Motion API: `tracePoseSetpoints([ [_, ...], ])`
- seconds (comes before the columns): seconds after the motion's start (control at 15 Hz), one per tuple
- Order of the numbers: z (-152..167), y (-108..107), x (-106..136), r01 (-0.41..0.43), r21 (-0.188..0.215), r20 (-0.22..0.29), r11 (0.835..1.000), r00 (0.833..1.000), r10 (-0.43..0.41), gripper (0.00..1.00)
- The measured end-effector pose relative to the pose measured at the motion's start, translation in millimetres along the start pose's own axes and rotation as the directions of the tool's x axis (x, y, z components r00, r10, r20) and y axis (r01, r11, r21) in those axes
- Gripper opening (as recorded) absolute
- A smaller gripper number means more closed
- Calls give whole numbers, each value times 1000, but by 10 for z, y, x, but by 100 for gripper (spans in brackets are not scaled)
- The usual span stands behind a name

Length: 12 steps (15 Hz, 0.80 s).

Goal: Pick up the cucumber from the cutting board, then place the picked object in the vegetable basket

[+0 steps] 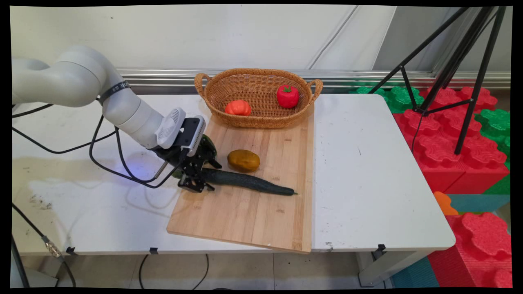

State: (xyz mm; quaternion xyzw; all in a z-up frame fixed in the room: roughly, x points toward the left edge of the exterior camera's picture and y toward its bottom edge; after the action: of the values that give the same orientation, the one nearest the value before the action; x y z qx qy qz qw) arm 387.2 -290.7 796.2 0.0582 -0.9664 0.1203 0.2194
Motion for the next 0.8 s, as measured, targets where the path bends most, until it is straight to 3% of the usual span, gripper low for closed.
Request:
tracePoseSetpoints([
  [0.8, -26, -19, 17, 1, 4, -1, 1000, 1000, -1, 0],
])
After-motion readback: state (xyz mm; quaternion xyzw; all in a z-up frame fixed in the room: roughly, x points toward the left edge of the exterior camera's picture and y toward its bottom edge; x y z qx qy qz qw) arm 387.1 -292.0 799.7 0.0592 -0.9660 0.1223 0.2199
